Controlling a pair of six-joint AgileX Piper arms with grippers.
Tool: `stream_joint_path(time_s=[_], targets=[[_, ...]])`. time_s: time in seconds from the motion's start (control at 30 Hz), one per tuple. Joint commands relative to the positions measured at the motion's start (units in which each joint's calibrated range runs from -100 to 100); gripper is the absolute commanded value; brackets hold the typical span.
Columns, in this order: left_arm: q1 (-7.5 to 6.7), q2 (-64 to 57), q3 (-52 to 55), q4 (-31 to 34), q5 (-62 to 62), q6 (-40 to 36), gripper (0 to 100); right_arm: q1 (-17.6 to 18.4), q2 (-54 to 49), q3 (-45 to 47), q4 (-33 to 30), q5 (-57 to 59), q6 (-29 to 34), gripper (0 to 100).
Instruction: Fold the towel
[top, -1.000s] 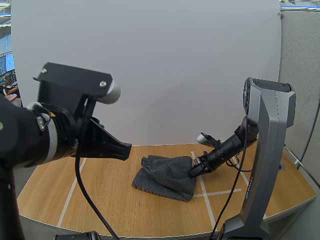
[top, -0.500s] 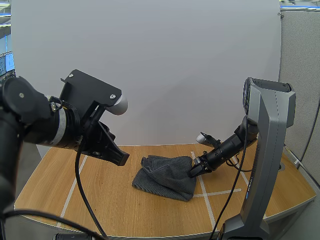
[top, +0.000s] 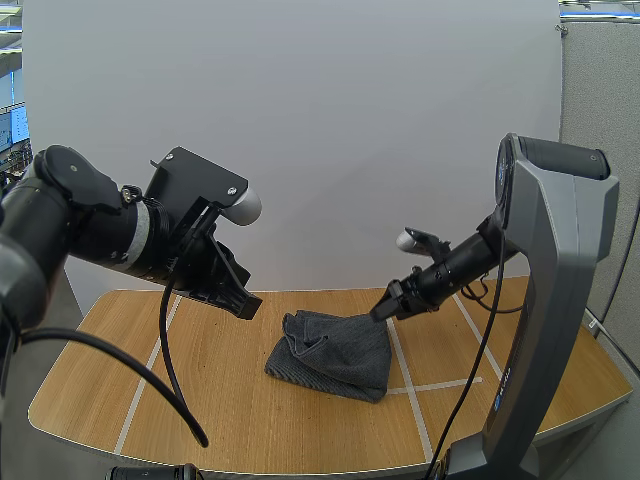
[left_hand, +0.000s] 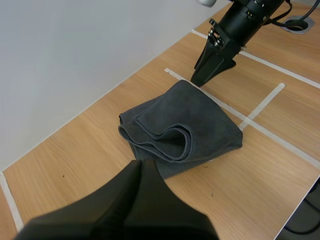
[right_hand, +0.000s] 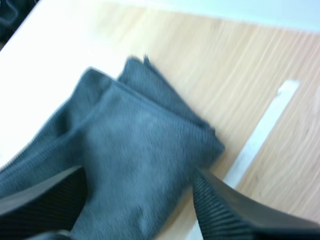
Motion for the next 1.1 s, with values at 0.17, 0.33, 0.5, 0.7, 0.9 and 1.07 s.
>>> stream_joint_path(time_s=[0.17,0.33,0.5,0.7,0.9,1.07], targets=[[-0.22,8.48,0.2,-5.05,0.0,3.19,0,0.36,-0.27,-0.09,7.98,-0.37,-1.24,0],[-0.45,14.91,0.2,-6.5,0.0,4.22,8,1.98,0.6,-0.09,7.55,-4.28,-1.48,0],[-3.05,18.5,0.2,-6.5,0.0,3.9,82,3.65,3.76,-0.09,7.03,-4.28,-1.27,0],[-7.08,18.61,0.2,-5.44,0.0,2.58,100,3.79,7.79,-0.09,7.18,-5.08,-1.43,0],[-10.46,20.52,0.53,-5.55,0.0,1.0,100,3.79,9.8,-0.09,7.18,-7.47,-2.31,0],[-11.85,27.72,0.52,-5.55,0.0,0.65,100,3.79,10.35,-0.09,7.18,-8.28,-2.67,0]])
